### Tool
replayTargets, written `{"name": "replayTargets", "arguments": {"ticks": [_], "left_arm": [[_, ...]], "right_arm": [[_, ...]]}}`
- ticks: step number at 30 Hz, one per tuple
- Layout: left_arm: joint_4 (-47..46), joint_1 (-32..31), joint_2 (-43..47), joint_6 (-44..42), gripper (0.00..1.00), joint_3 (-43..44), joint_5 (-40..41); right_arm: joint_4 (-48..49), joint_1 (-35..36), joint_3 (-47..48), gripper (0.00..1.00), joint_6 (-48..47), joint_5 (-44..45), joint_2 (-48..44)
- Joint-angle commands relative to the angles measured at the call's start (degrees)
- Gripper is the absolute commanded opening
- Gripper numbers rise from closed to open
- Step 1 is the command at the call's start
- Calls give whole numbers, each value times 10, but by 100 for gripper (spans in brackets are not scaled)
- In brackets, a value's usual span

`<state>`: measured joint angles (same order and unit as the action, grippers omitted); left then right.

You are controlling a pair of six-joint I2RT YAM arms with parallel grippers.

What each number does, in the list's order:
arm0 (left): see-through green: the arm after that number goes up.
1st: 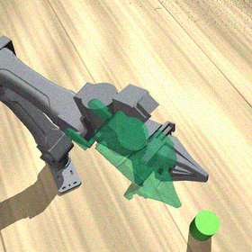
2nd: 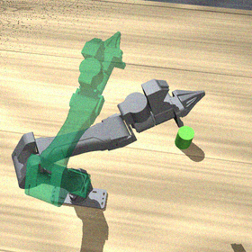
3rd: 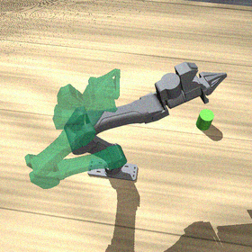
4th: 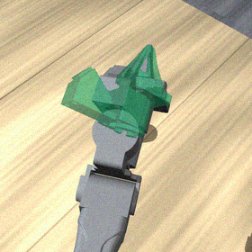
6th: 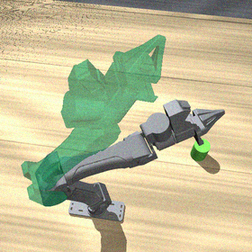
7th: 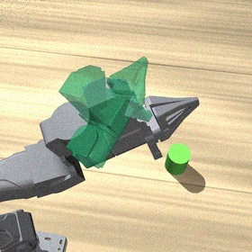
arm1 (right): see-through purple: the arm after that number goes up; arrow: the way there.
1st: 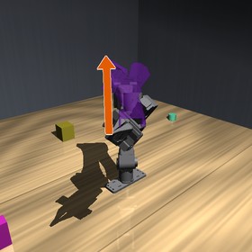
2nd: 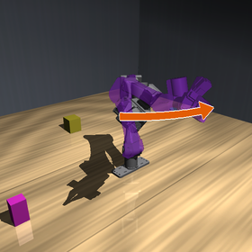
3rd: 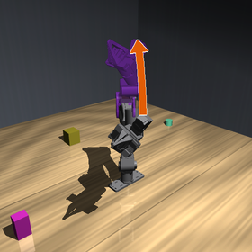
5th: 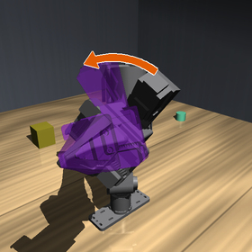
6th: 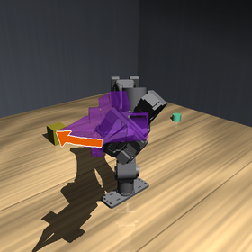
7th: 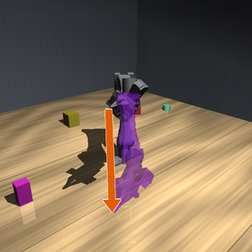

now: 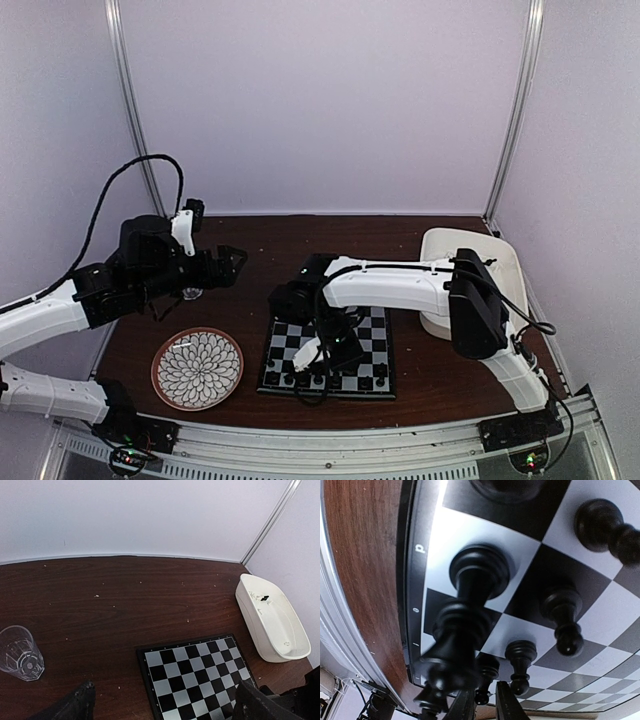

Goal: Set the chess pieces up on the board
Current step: Place the pawn at c7, then move the storage box to the center of the board.

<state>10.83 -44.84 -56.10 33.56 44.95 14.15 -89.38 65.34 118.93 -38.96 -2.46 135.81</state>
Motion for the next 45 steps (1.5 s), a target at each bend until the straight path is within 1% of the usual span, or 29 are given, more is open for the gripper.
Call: {"name": "replayTargets", "arguments": {"ticks": [1,6,13,16,18,20,22,23,24,25,27,28,29,31,32,33,35,37,41,43,45], "left_arm": [[-15,-2,-7,5,97,12,-8],[-11,-2,-11,4,98,17,-10],[-4,-2,-14,3,98,28,-11],[-2,-2,-17,-3,98,37,-13],[-2,-2,-18,-17,98,47,-21],[-3,-2,-22,-44,98,59,-38],[-21,-2,-27,-84,98,63,-64],[-56,-2,-29,-113,98,56,-119],[-110,-2,-28,-132,98,38,-166],[-169,-2,-25,-132,98,14,-190],[-256,-2,-23,-101,98,-26,-189],[-272,-2,-27,-89,98,-31,-181],[-274,-2,-35,-87,97,-27,-181],[-249,-1,-58,-104,97,-2,-205],[-229,-2,-71,-110,98,15,-214],[-202,-2,-91,-112,97,34,-225],[-184,-2,-115,-108,94,61,-250],[-188,-2,-131,-98,87,69,-278],[-213,-2,-139,-73,80,60,-307],[-216,-2,-137,-72,75,55,-320],[-213,-2,-134,-74,72,54,-333]], "right_arm": [[3,2,-3,19,5,15,-12],[-4,2,-3,20,4,14,-28],[-13,0,-27,30,-11,-1,-83],[-19,-11,-27,31,-15,-14,-110],[-17,-35,-24,31,-16,-35,-136],[-6,-80,-21,30,-11,-66,-165],[13,-142,-18,30,3,-97,-194],[23,-179,-16,31,13,-118,-212],[35,-218,-15,31,26,-135,-224],[54,-258,-16,31,41,-150,-234],[95,-337,-26,31,83,-162,-254],[121,-375,-37,31,108,-164,-262],[147,-412,-49,31,132,-160,-270],[189,-474,-73,31,173,-121,-275],[204,-499,-81,30,187,-93,-273],[221,-524,-91,30,200,-46,-269],[247,-557,-107,29,222,7,-257],[262,-586,-111,28,243,35,-237],[284,-631,-94,25,280,39,-191],[286,-639,-80,21,286,38,-163],[274,-640,-60,20,287,52,-127]]}}
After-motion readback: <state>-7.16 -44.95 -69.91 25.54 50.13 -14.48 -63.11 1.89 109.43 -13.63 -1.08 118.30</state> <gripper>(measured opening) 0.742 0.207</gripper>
